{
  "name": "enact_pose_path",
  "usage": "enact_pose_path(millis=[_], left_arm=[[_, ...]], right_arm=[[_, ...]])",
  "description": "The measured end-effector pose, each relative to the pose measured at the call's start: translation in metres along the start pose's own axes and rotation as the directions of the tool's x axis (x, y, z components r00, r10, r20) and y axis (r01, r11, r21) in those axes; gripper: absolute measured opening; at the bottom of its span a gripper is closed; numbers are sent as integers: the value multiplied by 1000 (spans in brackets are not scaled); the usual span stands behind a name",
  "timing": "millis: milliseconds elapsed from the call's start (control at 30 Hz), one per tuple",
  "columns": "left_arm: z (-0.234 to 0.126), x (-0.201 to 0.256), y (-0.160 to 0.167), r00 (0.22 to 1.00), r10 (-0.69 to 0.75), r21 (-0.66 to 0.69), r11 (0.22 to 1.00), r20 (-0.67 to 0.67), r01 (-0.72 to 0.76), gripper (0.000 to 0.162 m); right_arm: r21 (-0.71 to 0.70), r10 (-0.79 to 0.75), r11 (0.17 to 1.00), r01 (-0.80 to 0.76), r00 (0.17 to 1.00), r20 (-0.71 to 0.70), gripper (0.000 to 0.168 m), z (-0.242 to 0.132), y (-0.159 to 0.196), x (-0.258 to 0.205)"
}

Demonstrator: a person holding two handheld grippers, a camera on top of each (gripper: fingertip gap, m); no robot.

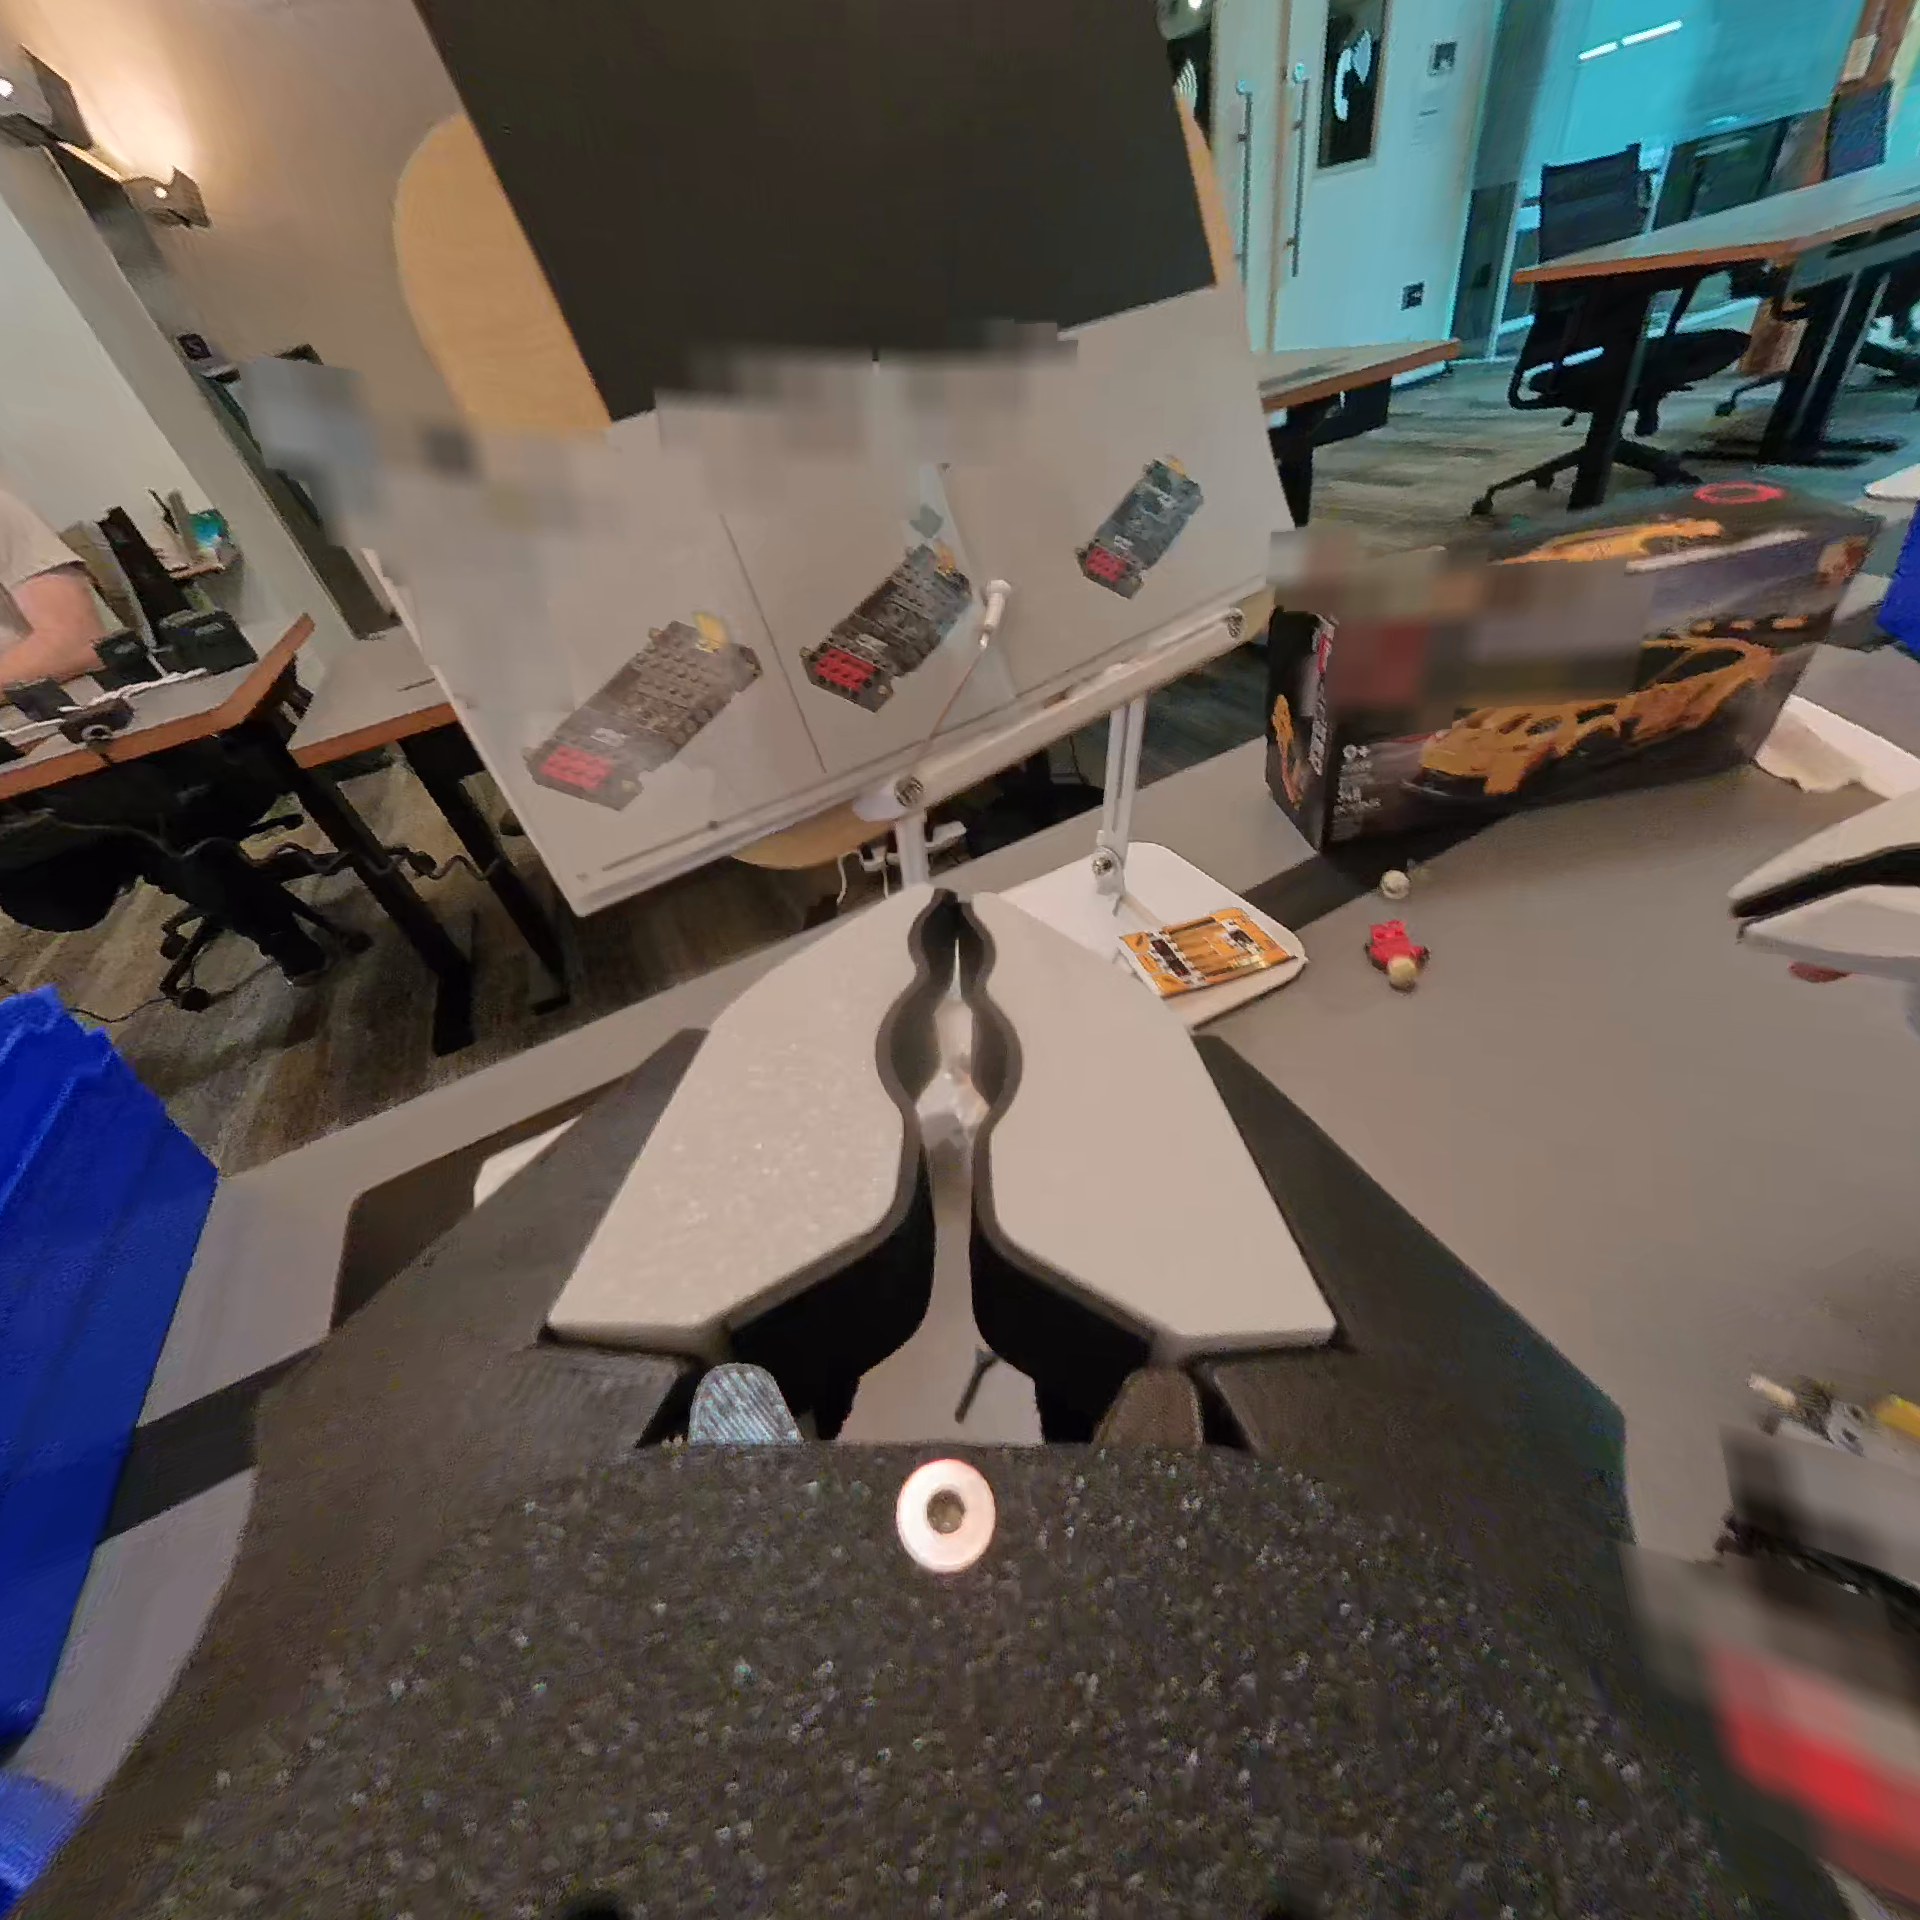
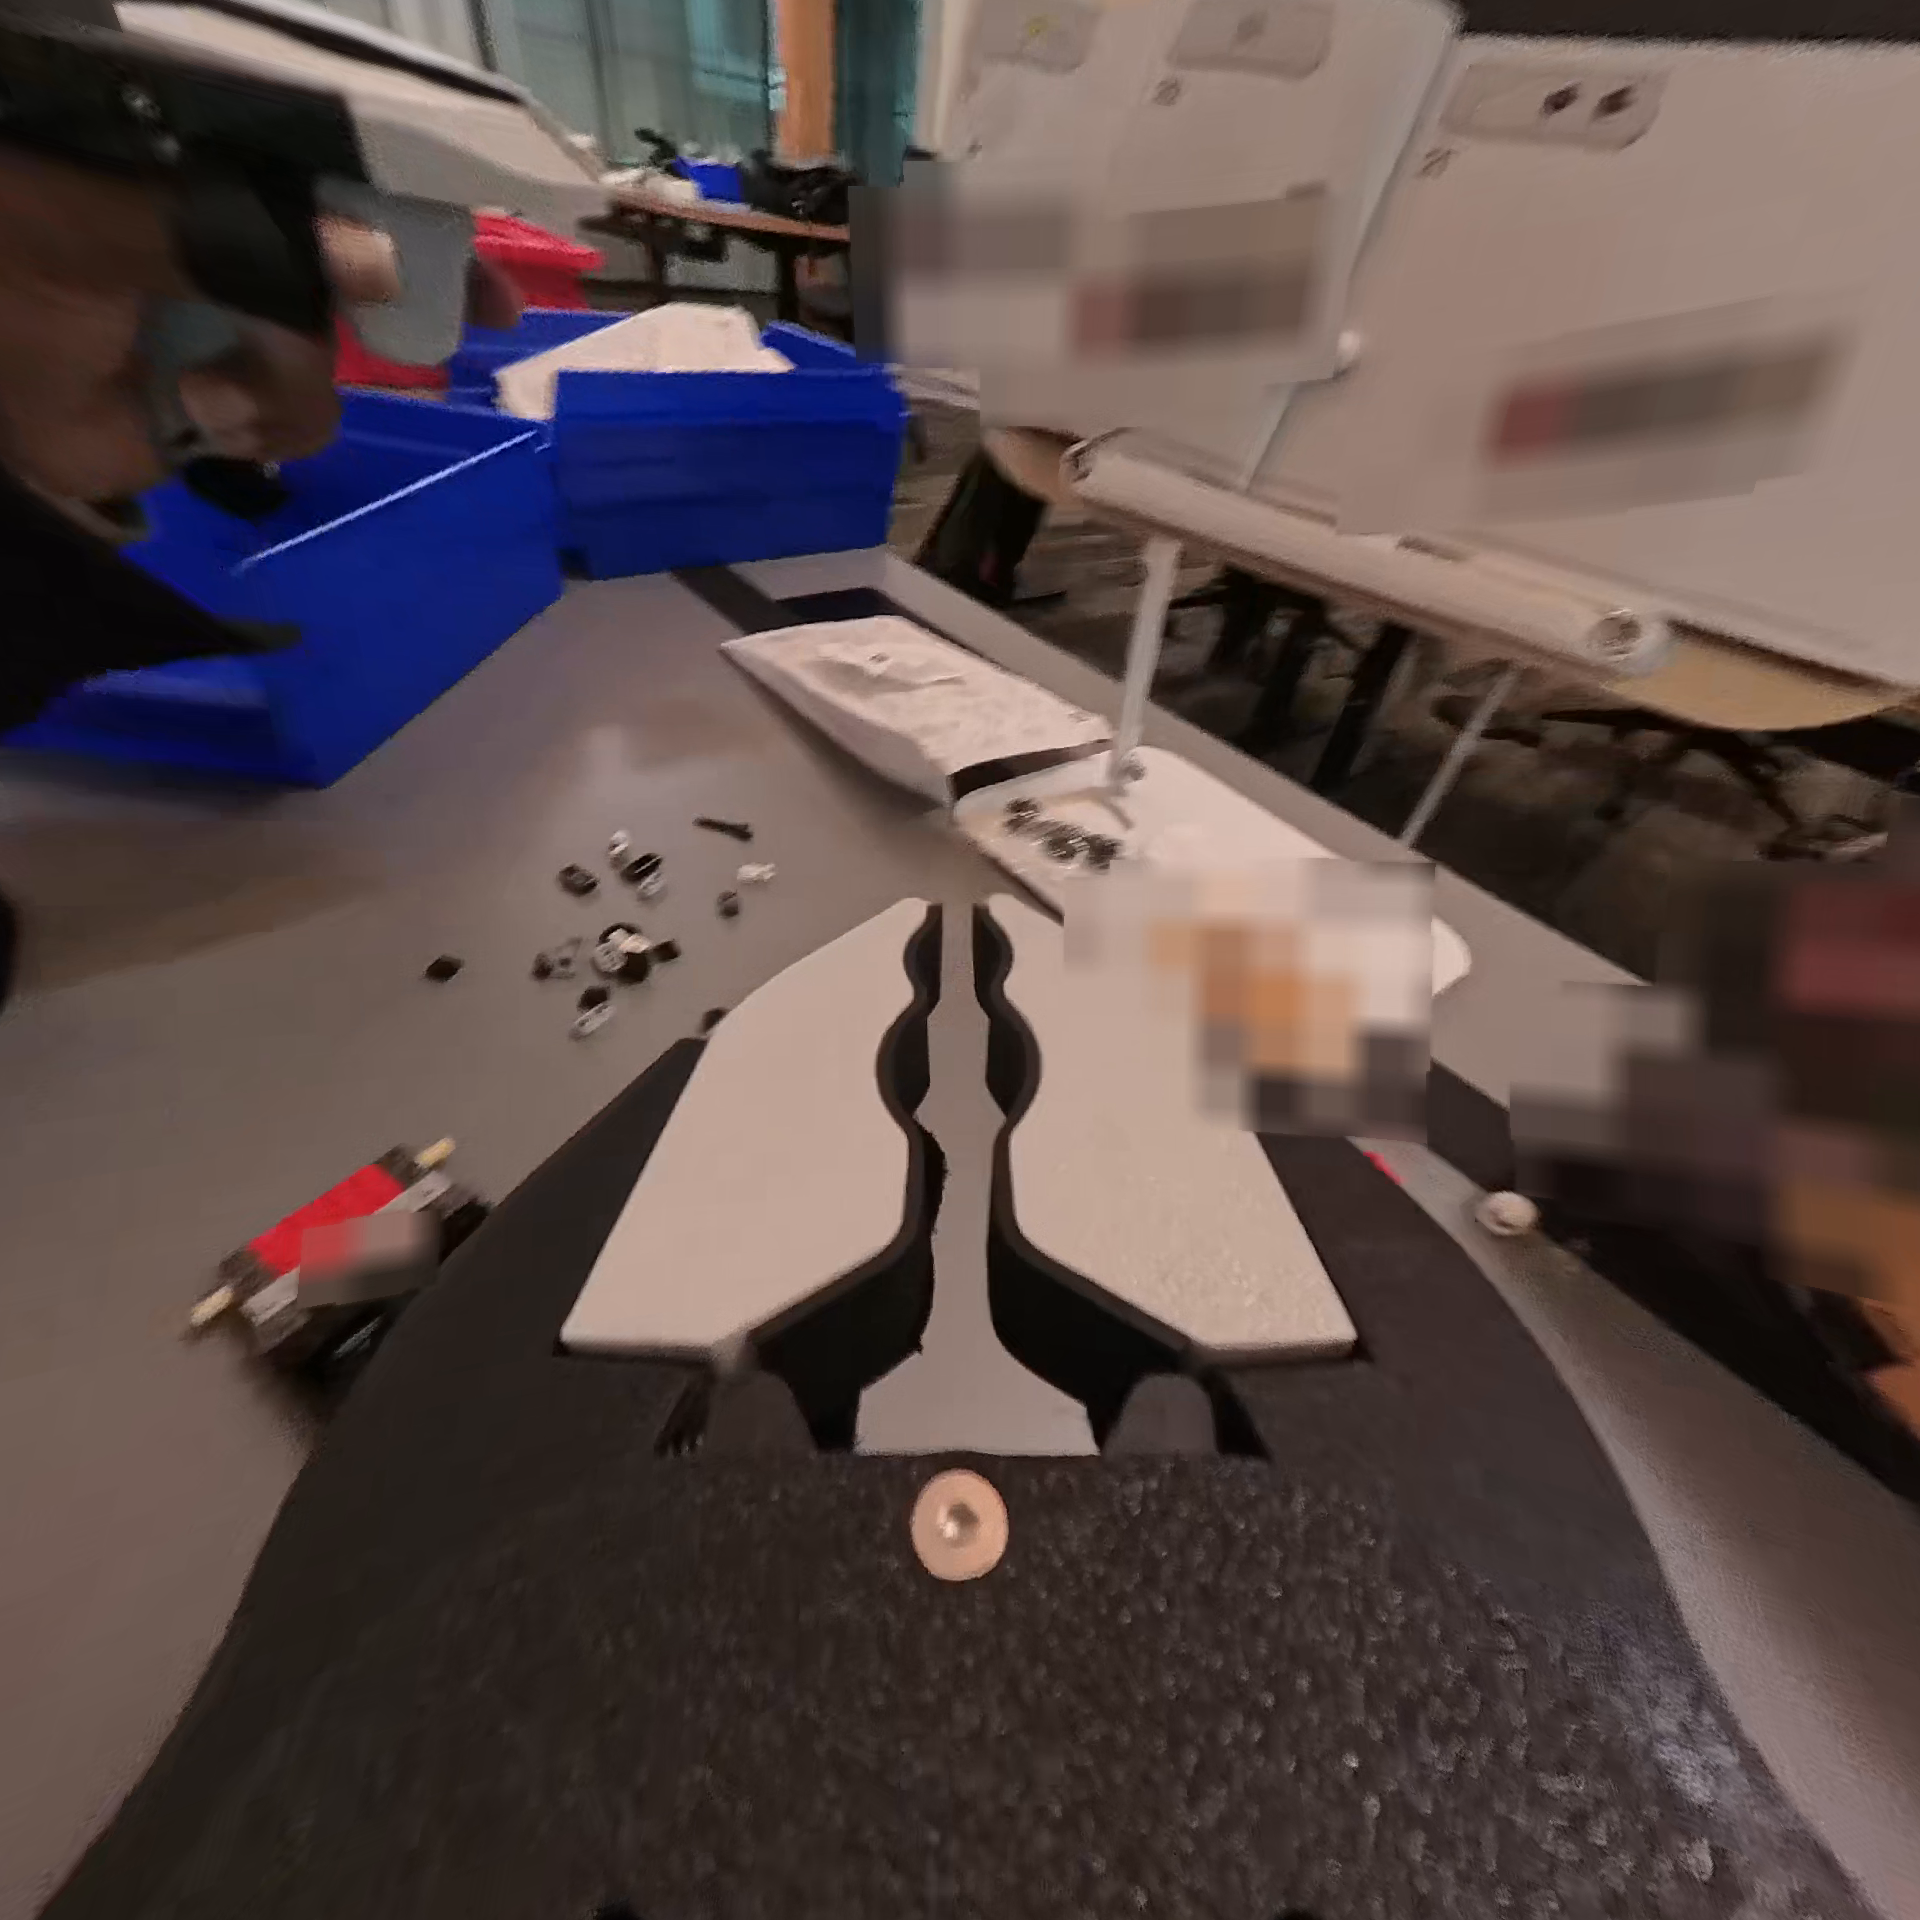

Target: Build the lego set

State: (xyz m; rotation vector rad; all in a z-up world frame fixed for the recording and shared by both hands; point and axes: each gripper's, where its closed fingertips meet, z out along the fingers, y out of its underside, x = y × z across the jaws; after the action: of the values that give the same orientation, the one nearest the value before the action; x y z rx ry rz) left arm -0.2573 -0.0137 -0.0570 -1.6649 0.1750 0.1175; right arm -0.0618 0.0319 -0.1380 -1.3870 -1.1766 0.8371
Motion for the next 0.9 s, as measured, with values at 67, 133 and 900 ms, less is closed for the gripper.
enact_pose_path(millis=[67, 133, 900], left_arm=[[-9, 9, 10, 1000, 4, -20, 1000, -5, -4, 0], [-23, 17, 27, 1000, -26, -9, 1000, 15, 26, 0], [-34, 41, 175, 984, -174, -395, 907, -34, 147, 23]], right_arm=[[-19, -13, 1000, 14, 998, 59, 8, 5, 10, -13], [-26, -23, 999, 26, 995, 99, 8, 9, 18, -23], [59, 11, 998, -12, 1000, 19, 11, 3, 27, -11]])
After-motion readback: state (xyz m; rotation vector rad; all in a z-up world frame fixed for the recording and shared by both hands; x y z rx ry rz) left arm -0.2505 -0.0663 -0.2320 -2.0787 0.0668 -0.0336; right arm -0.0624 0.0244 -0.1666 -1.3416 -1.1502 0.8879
